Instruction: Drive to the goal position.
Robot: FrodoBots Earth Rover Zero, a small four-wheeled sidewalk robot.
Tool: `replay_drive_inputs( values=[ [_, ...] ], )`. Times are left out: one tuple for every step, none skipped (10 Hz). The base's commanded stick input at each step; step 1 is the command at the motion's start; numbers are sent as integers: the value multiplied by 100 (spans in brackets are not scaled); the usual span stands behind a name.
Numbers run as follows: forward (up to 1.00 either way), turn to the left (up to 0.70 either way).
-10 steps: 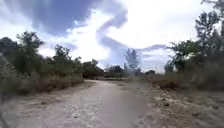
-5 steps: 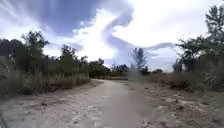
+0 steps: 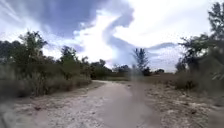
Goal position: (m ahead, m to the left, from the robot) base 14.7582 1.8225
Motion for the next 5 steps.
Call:
replay_drive_inputs(
  values=[
    [45, 0],
    [45, 0],
    [45, 0],
    [45, 0],
    [45, 0]
  ],
)
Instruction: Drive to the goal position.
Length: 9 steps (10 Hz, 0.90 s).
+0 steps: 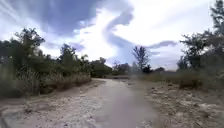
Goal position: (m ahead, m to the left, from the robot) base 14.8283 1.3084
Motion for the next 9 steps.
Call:
replay_drive_inputs(
  values=[
    [45, 0],
    [45, 0],
    [45, 0],
    [45, 0],
    [45, 0],
    [45, 0],
    [45, 0],
    [45, 0],
    [45, 0]
  ],
)
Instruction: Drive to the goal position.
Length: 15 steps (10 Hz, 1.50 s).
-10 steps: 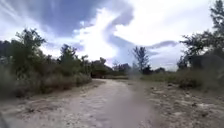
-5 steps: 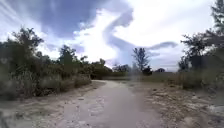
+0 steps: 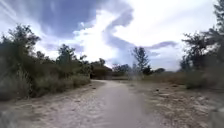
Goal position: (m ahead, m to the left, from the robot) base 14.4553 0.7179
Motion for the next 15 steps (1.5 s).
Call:
replay_drive_inputs(
  values=[
    [45, 0],
    [45, 0],
    [45, 0],
    [45, 0],
    [45, 0],
    [45, 0],
    [45, 0],
    [45, 0],
    [45, 0],
    [45, 0],
    [45, 0],
    [45, 0],
    [45, 0],
    [45, 0],
    [45, 0]
  ],
)
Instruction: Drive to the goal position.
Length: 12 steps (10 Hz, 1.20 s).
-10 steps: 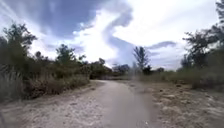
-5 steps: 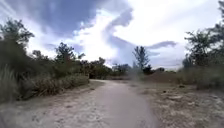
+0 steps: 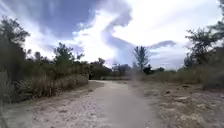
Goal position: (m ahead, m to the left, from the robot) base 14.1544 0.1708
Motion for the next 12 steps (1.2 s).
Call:
replay_drive_inputs(
  values=[
    [45, 0],
    [45, 0],
    [45, 0],
    [45, 0],
    [45, 0],
    [45, 0],
    [45, 0],
    [45, 0],
    [45, 0],
    [45, 0],
    [45, 0],
    [45, 0]
  ],
)
